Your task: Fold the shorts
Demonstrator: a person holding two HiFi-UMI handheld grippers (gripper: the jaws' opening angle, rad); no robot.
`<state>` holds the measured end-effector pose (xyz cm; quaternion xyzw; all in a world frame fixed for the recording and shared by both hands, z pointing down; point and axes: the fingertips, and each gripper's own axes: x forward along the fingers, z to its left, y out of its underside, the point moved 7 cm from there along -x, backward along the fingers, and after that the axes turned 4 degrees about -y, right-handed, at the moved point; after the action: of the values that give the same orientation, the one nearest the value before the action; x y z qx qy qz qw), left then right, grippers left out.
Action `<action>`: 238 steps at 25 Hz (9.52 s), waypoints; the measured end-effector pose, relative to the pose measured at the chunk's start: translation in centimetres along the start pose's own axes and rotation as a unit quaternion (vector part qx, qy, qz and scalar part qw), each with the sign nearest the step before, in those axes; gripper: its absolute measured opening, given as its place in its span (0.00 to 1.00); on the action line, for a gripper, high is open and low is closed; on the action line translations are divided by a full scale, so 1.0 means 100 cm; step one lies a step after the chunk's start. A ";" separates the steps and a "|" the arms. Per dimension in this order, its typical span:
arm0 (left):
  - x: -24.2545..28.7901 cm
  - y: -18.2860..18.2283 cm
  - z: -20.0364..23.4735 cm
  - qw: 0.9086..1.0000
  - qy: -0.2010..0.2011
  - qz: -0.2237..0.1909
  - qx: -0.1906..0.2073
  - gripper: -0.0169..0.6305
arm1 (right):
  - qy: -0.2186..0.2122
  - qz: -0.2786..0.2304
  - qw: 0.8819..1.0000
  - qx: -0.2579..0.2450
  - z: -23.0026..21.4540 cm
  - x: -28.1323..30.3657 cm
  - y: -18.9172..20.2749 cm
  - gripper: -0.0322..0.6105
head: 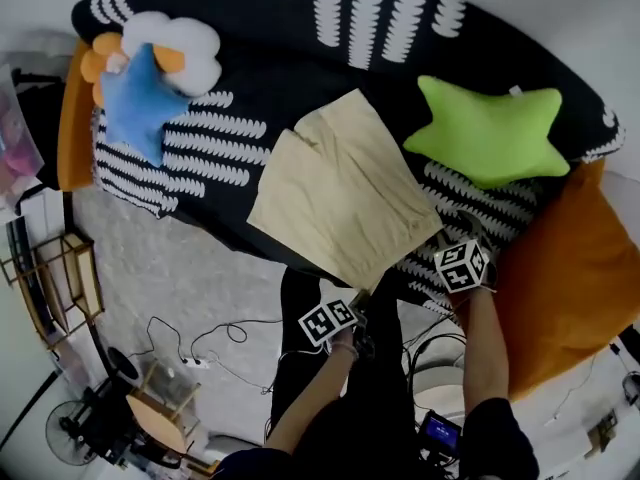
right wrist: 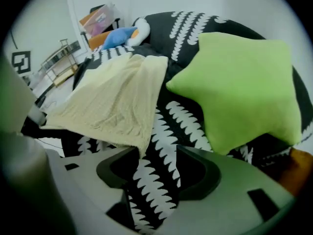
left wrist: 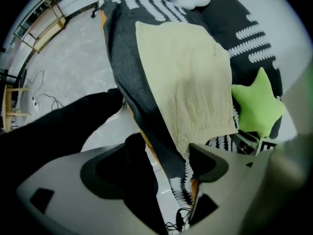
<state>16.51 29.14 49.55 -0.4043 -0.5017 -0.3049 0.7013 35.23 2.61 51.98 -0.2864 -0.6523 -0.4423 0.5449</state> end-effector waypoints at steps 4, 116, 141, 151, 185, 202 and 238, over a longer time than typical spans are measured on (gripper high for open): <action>0.032 0.010 -0.018 0.998 0.021 0.060 0.011 0.64 | 0.037 -0.003 0.998 0.060 -0.018 0.014 -0.009 0.42; -0.013 -0.250 0.082 0.751 -0.121 0.042 0.648 0.70 | -0.100 0.011 0.987 0.123 0.196 0.004 0.061 0.62; 0.041 0.020 -0.064 0.961 0.255 -0.016 0.110 0.54 | -0.262 -0.025 0.965 0.009 0.050 -0.007 -0.013 0.37; 0.093 0.014 -0.078 0.953 0.301 -0.022 -0.021 0.42 | -0.315 -0.001 0.948 -0.038 0.055 0.041 -0.012 0.40; 0.015 0.015 -0.067 0.905 0.348 0.087 -0.229 0.13 | -0.375 0.108 0.909 0.146 0.059 -0.048 -0.067 0.17; -0.003 0.015 -0.069 0.866 0.378 0.079 -0.317 0.08 | -0.375 0.098 0.901 0.195 0.060 -0.074 -0.089 0.16; -0.068 -0.278 0.096 0.967 0.221 -0.124 0.021 0.35 | -0.310 0.035 0.638 0.704 0.206 0.127 -0.343 0.42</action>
<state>-13.10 24.12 51.97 -0.2464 -0.3866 -0.4607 0.7600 -6.63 4.33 54.82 0.0409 -0.8867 0.2843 0.3624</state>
